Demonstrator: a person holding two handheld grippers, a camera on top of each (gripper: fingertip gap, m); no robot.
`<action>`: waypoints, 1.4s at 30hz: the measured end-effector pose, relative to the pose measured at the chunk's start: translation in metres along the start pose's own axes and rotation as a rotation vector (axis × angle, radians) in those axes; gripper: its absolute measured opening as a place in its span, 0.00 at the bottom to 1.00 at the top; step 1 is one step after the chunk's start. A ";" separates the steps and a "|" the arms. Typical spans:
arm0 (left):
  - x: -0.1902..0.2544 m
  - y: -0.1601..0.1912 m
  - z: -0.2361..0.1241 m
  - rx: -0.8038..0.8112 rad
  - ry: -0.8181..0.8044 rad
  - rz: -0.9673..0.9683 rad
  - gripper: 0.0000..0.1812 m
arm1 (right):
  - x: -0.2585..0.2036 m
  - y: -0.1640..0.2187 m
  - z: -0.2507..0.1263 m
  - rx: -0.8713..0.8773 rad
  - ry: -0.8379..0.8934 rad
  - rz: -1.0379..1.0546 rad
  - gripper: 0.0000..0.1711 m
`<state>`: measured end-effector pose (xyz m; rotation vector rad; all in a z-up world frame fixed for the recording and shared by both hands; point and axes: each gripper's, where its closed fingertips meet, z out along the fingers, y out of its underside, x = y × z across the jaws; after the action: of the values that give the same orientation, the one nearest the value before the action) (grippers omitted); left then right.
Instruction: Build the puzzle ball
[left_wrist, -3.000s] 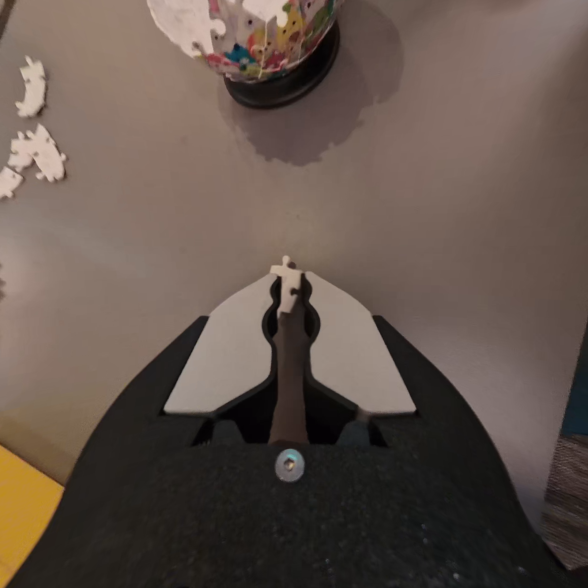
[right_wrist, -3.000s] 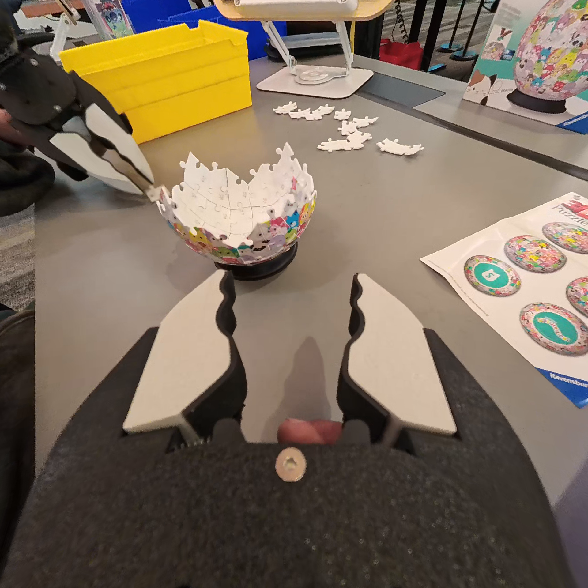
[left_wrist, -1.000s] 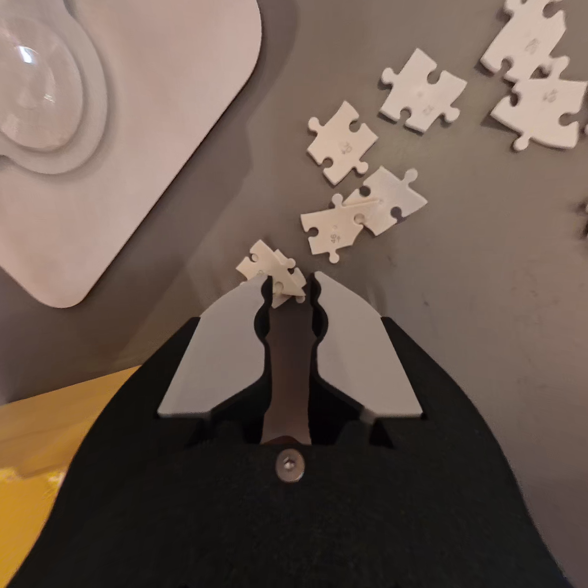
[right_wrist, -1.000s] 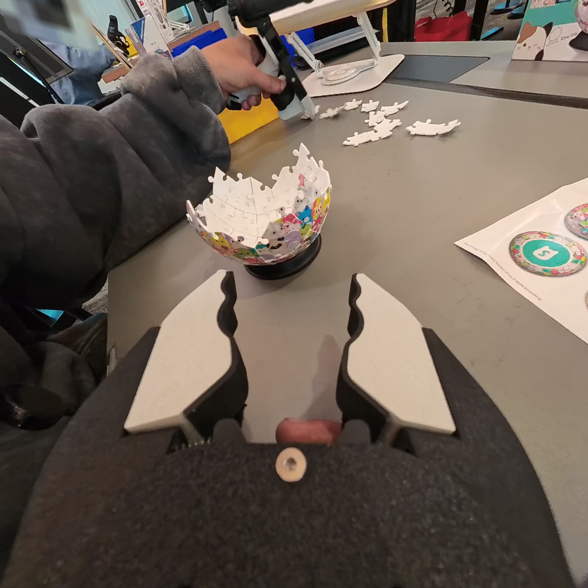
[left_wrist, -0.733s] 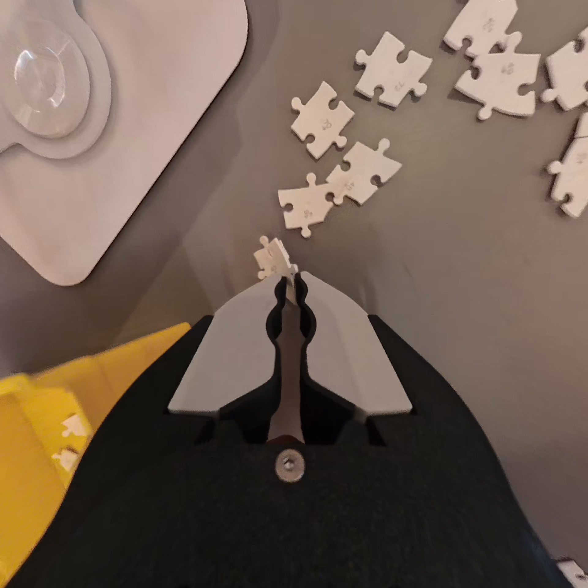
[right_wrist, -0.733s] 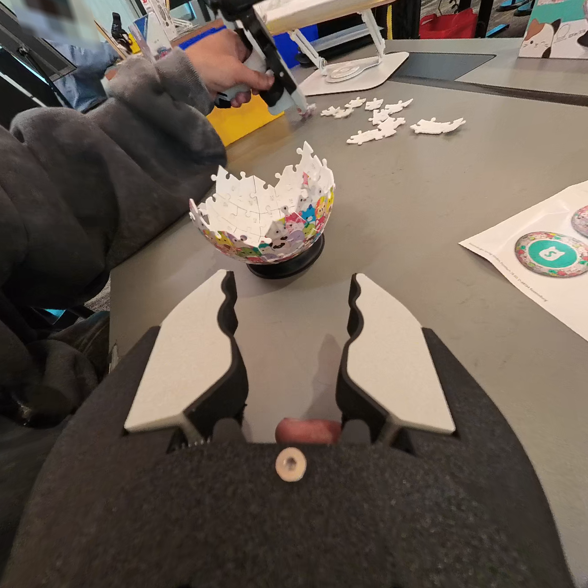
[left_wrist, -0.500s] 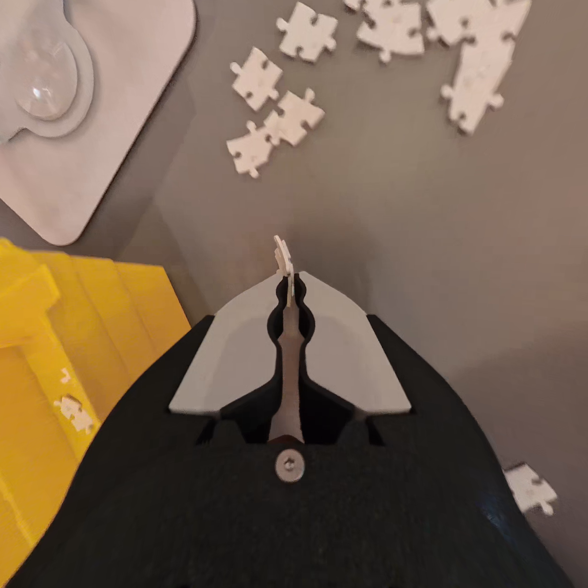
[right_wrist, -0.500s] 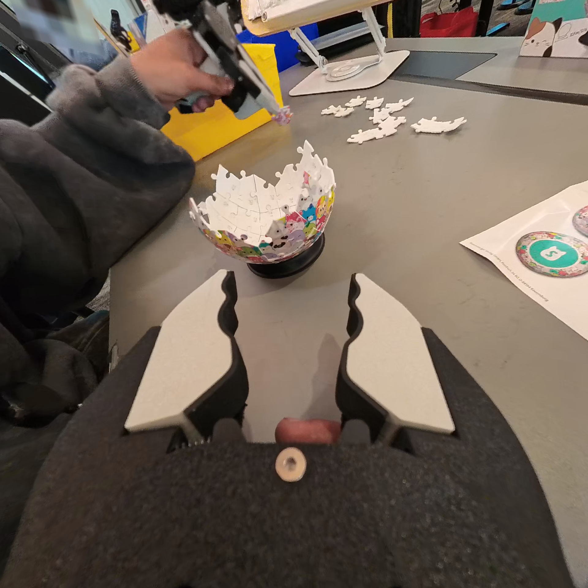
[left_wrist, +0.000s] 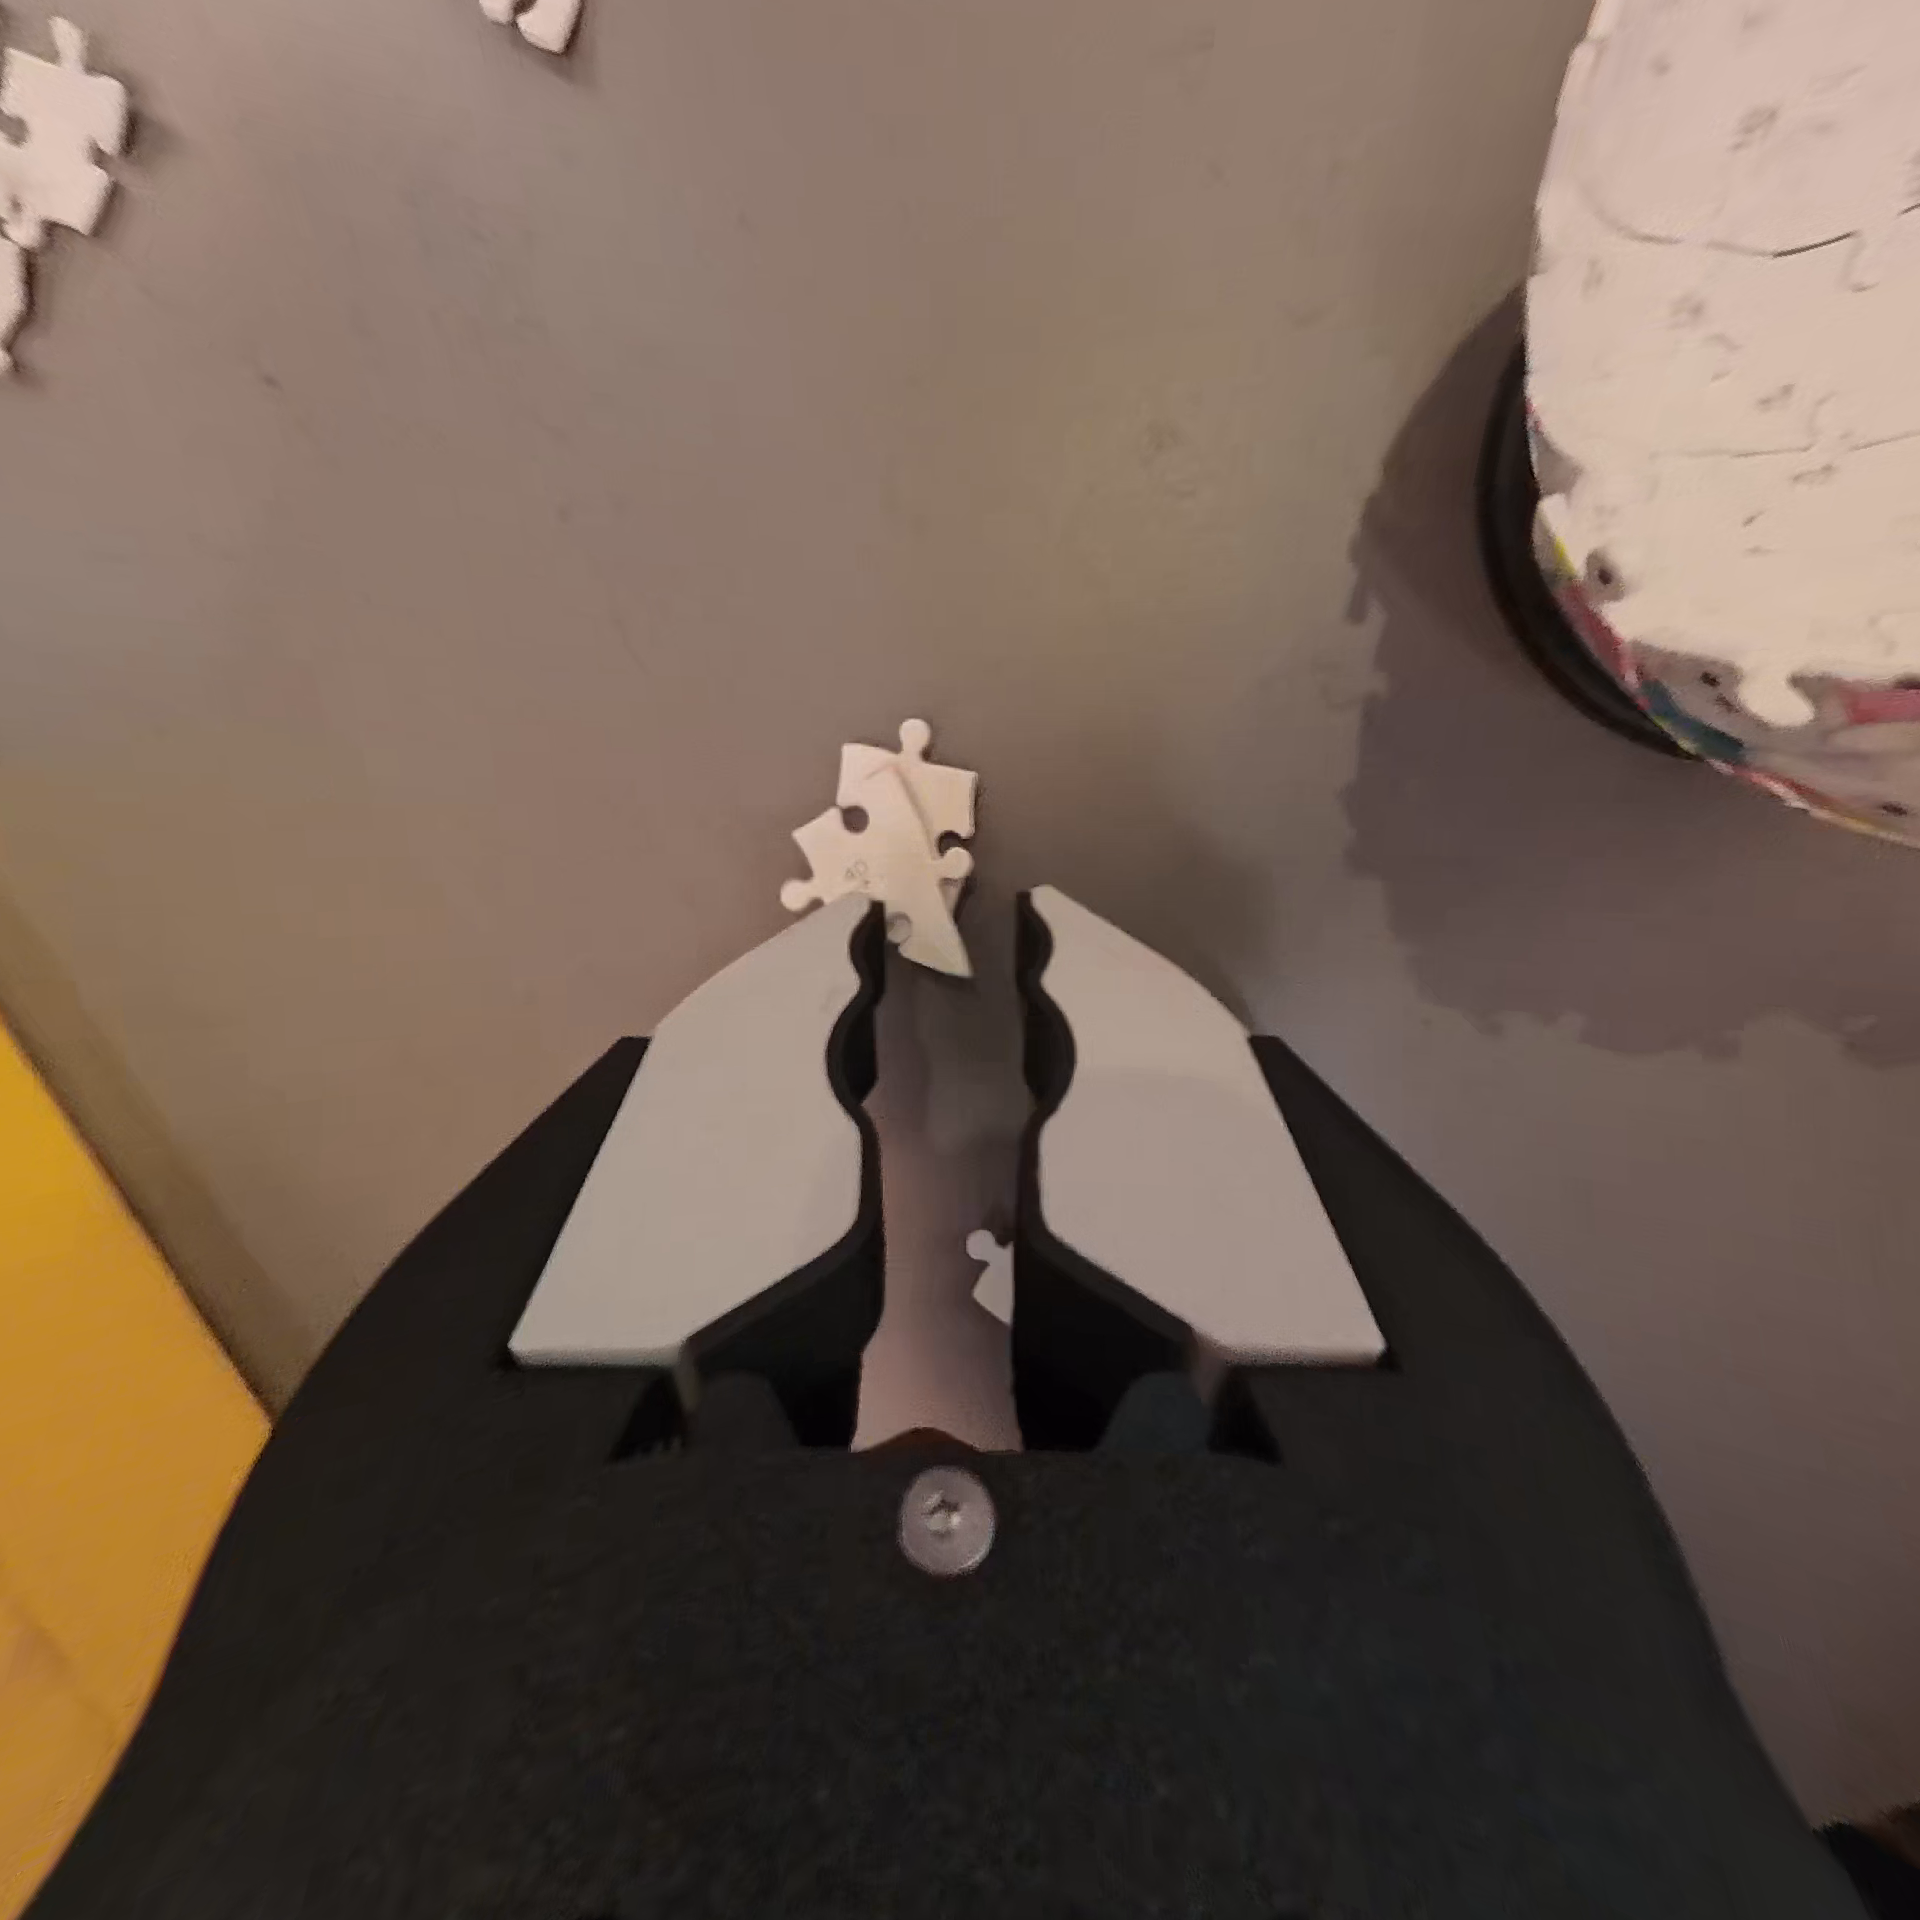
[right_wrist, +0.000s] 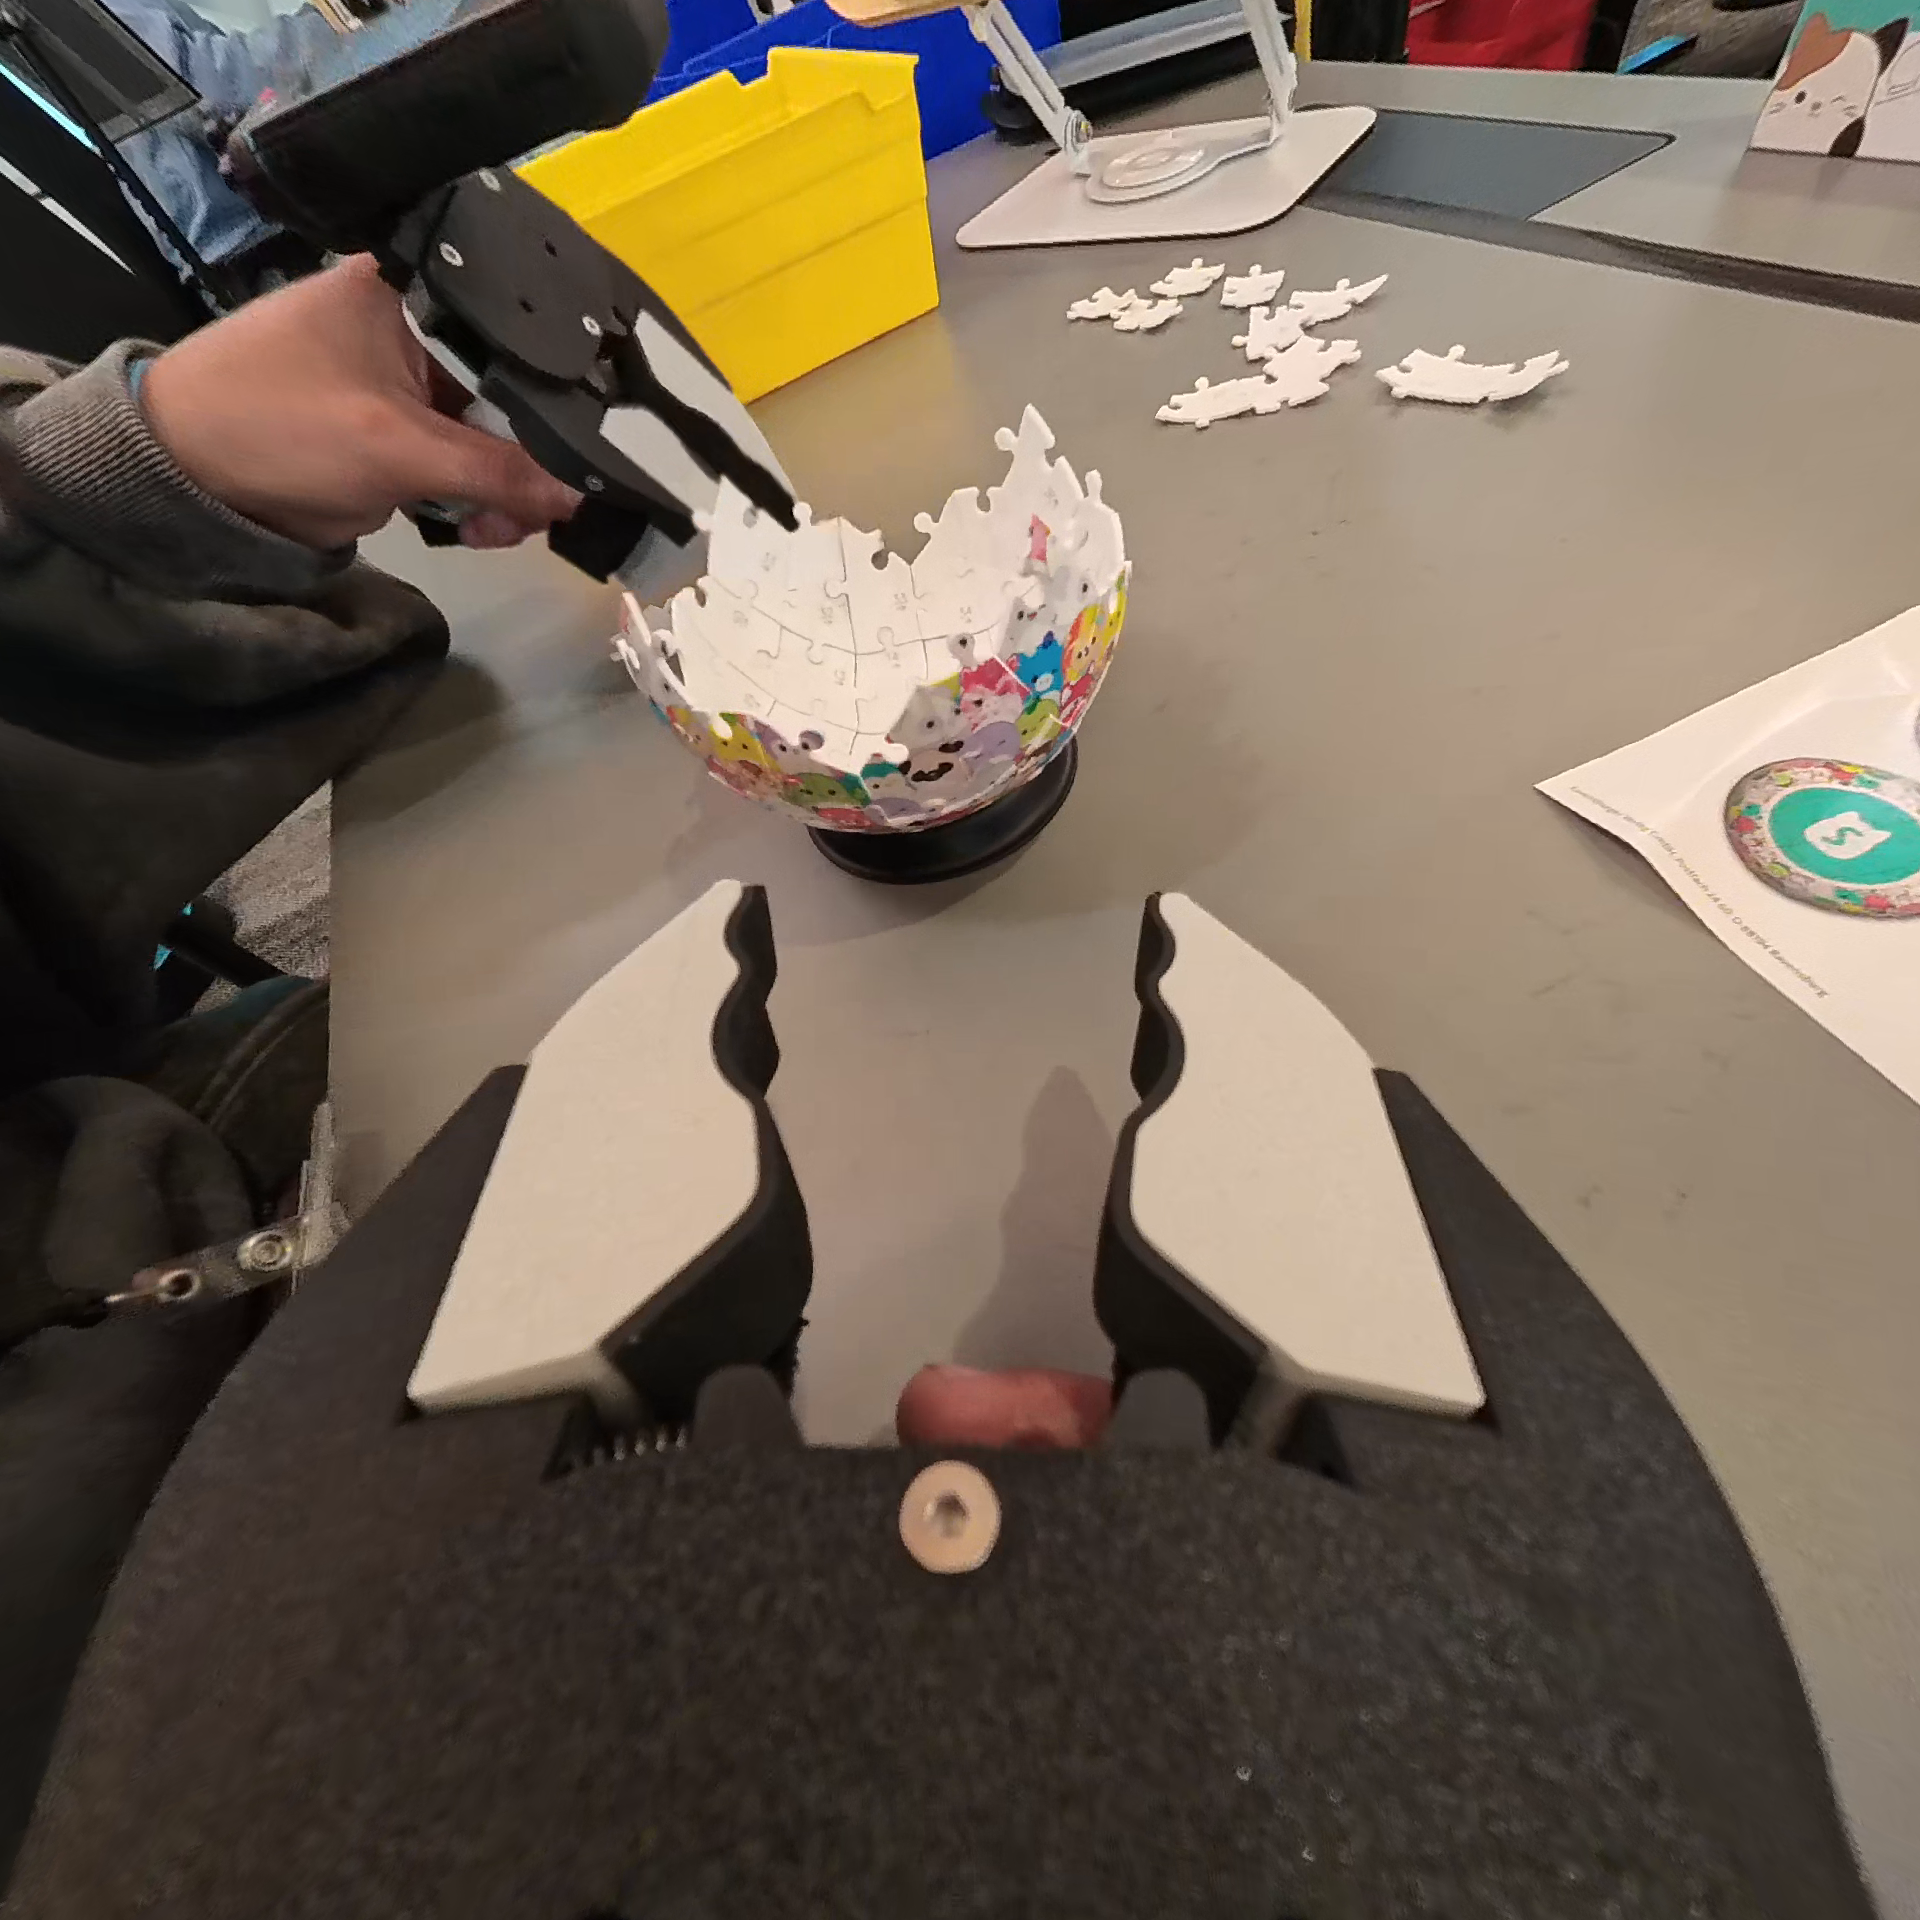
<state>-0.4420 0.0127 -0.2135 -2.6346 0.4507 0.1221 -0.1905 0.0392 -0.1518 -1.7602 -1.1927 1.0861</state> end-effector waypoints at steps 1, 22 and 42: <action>0.002 0.002 -0.001 0.003 0.020 -0.012 0.14 | 0.000 0.001 0.000 -0.003 0.003 -0.003 0.39; -0.010 0.015 -0.017 0.066 0.057 -0.202 0.03 | 0.000 0.007 0.003 -0.036 0.006 -0.018 0.39; -0.016 0.049 -0.021 0.076 -0.041 -0.458 0.03 | -0.004 0.010 0.006 -0.059 -0.007 -0.029 0.39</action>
<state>-0.4729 -0.0338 -0.2132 -2.5813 -0.1646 0.0116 -0.1935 0.0333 -0.1625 -1.7797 -1.2623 1.0509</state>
